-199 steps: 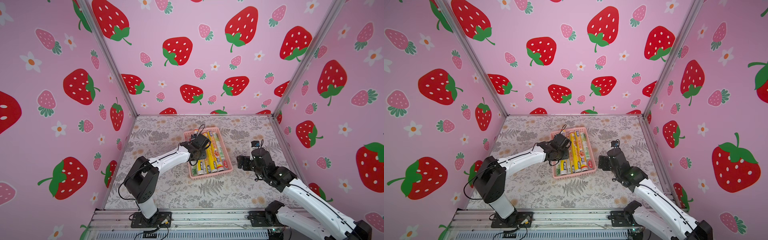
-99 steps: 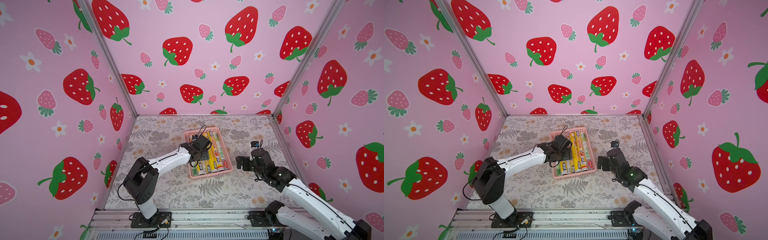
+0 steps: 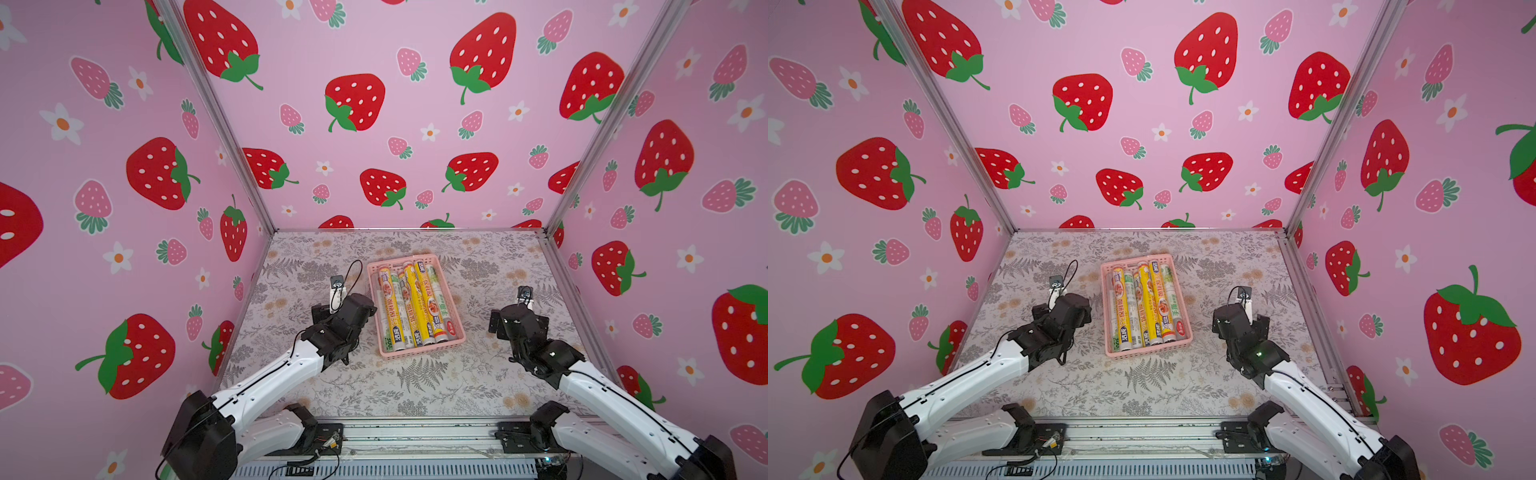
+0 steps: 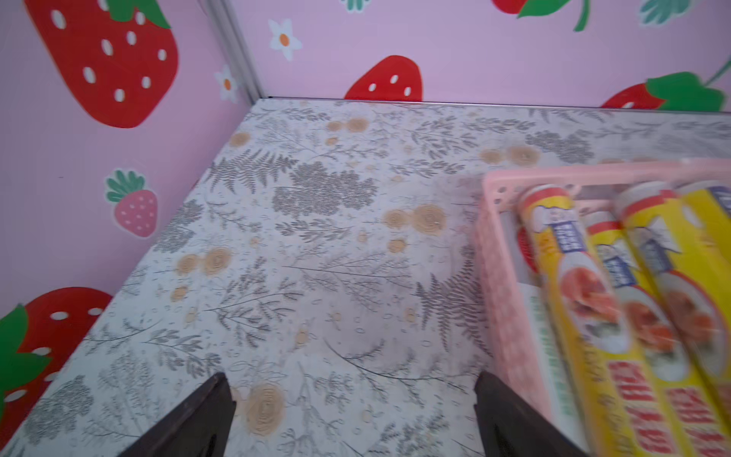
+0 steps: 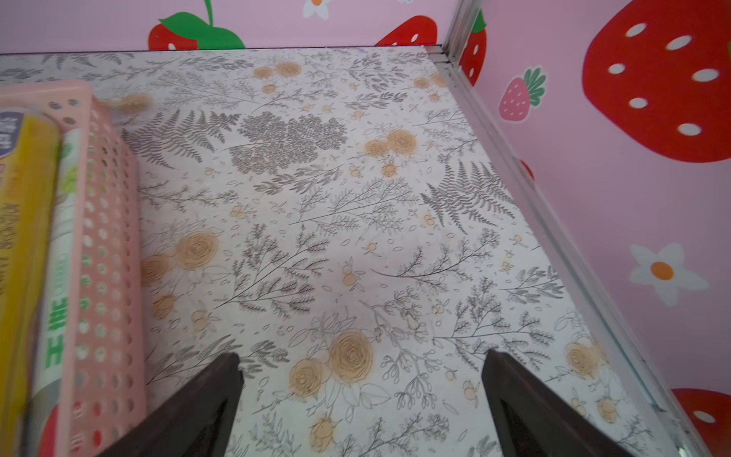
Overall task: Put the plastic wrap into the basket
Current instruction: Reset both arms
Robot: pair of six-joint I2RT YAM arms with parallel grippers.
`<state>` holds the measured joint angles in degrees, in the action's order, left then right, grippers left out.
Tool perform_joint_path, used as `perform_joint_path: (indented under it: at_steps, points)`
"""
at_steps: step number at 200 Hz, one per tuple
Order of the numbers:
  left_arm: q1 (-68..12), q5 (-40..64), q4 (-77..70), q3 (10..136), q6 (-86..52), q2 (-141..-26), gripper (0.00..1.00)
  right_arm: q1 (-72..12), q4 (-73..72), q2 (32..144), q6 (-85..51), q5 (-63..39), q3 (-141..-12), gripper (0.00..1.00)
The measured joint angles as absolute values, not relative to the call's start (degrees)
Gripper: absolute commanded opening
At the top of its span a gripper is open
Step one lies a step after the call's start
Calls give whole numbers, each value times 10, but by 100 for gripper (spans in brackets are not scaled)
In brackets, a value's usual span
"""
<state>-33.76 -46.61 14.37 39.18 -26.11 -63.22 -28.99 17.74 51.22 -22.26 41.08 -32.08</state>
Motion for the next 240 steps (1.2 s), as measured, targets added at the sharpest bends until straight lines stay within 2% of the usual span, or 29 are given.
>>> perform_joint_path:
  at_steps: [42,82,121,163,191,240]
  points:
    - [-209,-478,35,285,-201,-573,100,-245,24,586,-134,462,-255,100]
    - [-156,-446,-147,251,-116,-655,100,-206,-169,679,-60,456,-186,100]
    - [-138,-389,-308,251,-37,-816,100,-105,-317,746,-51,365,-190,100]
    - [-124,-357,-429,241,0,-855,100,-51,-485,891,-46,259,-215,100]
    - [-99,-330,-439,242,-3,-864,100,-32,-507,916,-49,216,-213,100]
    - [-44,-253,-370,300,-31,-879,99,-25,-513,914,-55,194,-228,100]
